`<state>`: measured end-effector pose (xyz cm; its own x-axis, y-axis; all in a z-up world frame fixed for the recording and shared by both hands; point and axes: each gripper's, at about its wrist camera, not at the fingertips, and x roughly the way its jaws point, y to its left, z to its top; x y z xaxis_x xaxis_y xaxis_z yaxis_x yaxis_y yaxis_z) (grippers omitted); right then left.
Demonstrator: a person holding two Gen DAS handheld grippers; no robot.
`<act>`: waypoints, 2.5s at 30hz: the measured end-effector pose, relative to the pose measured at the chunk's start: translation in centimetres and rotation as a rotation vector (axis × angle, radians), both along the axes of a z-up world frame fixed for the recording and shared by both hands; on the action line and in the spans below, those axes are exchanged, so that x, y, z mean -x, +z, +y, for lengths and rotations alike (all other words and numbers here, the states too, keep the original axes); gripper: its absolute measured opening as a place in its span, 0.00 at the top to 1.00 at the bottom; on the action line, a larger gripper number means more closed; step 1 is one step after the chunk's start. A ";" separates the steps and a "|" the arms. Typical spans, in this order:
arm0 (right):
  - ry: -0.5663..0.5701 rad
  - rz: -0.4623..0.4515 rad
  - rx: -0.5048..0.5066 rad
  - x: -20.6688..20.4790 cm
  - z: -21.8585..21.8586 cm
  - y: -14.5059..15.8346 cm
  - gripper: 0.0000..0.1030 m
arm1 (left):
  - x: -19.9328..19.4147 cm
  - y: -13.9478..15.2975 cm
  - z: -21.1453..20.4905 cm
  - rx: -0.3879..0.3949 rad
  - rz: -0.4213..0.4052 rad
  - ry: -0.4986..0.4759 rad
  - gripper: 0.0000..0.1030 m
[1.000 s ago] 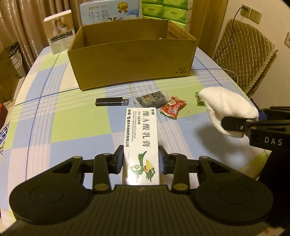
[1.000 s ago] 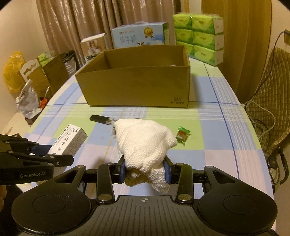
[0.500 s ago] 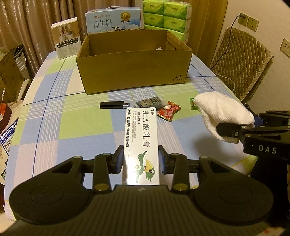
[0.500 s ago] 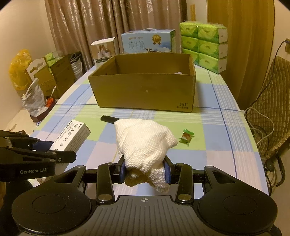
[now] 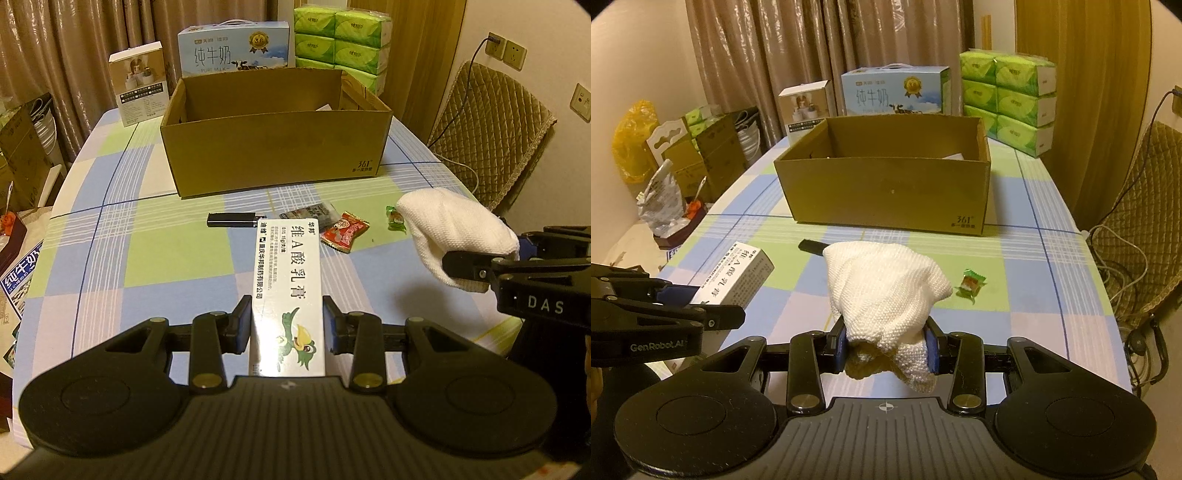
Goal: Organize objects
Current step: 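Lift the ointment box and towel and carry both over the cardboard box, then lower both items into the box and open both tools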
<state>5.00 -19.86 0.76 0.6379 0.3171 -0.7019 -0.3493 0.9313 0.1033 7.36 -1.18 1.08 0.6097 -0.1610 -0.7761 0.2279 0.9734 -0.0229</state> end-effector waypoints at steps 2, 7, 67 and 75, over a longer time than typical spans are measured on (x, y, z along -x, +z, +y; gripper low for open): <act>0.000 0.000 0.000 0.0 0.0 0.0 0.64 | 0.0 0.0 0.0 0.001 0.000 0.000 0.68; 0.000 -0.005 0.003 -0.4 -0.2 0.1 0.65 | -0.5 0.2 0.1 -0.005 -0.005 -0.004 0.68; -0.041 0.027 -0.031 -30.0 1.8 3.6 0.64 | -32.7 3.1 -0.2 0.018 -0.070 0.012 0.49; -0.040 0.035 -0.033 -30.0 2.1 3.2 0.64 | -31.8 3.1 1.0 0.017 -0.069 0.018 0.50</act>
